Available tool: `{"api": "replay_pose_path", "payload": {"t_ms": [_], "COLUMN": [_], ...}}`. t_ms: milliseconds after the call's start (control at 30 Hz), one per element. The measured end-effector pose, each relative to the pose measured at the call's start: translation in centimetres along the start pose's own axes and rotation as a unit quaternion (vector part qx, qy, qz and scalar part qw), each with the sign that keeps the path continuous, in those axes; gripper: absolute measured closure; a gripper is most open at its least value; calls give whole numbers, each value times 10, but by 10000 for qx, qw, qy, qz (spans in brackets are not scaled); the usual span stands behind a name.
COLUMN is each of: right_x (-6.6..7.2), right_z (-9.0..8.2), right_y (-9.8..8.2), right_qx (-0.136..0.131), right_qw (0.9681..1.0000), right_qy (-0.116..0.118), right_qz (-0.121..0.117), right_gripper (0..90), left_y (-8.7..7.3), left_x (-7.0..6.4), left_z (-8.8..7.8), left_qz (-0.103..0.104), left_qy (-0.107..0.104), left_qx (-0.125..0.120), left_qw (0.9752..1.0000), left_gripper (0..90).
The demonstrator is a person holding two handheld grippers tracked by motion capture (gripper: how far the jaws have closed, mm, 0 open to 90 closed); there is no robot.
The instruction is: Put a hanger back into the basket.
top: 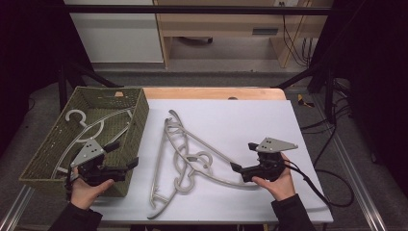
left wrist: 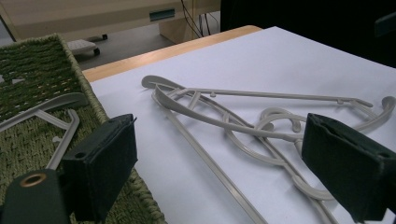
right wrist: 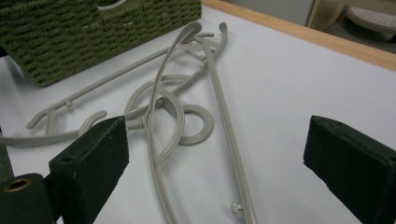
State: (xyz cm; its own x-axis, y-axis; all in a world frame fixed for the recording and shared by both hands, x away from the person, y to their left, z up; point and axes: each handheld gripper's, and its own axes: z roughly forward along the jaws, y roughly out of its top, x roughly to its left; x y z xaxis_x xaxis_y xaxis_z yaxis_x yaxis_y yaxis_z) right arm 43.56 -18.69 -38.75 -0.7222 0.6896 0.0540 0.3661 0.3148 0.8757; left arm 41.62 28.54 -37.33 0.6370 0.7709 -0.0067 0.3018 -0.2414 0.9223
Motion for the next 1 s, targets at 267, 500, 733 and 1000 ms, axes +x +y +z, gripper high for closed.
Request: {"api": "replay_pose_path", "payload": {"t_ms": [267, 500, 733, 1000], "right_x": [8, 15, 24, 31], "right_z": [17, 35, 53, 71], "right_y": [-2, -6, -12, -19], "right_qx": [408, 840, 1397, 1920], "right_qw": [9990, 9958, 9887, 9784], "right_qy": [94, 274, 338, 570], "right_qz": [-149, -224, -428, -516], "right_gripper": [80, 131, 263, 366], "left_y": [2, 4, 5, 6], "left_x": [0, 1, 1, 3], "left_z": [-3, -7, -8, -8], "left_qz": [64, 56, 81, 125], "left_qy": [9, 44, 62, 90], "left_qx": [-21, -82, -50, -21], "left_qw": [10000, 9999, 9999, 9999], "left_gripper": [95, 94, 92, 89]}}
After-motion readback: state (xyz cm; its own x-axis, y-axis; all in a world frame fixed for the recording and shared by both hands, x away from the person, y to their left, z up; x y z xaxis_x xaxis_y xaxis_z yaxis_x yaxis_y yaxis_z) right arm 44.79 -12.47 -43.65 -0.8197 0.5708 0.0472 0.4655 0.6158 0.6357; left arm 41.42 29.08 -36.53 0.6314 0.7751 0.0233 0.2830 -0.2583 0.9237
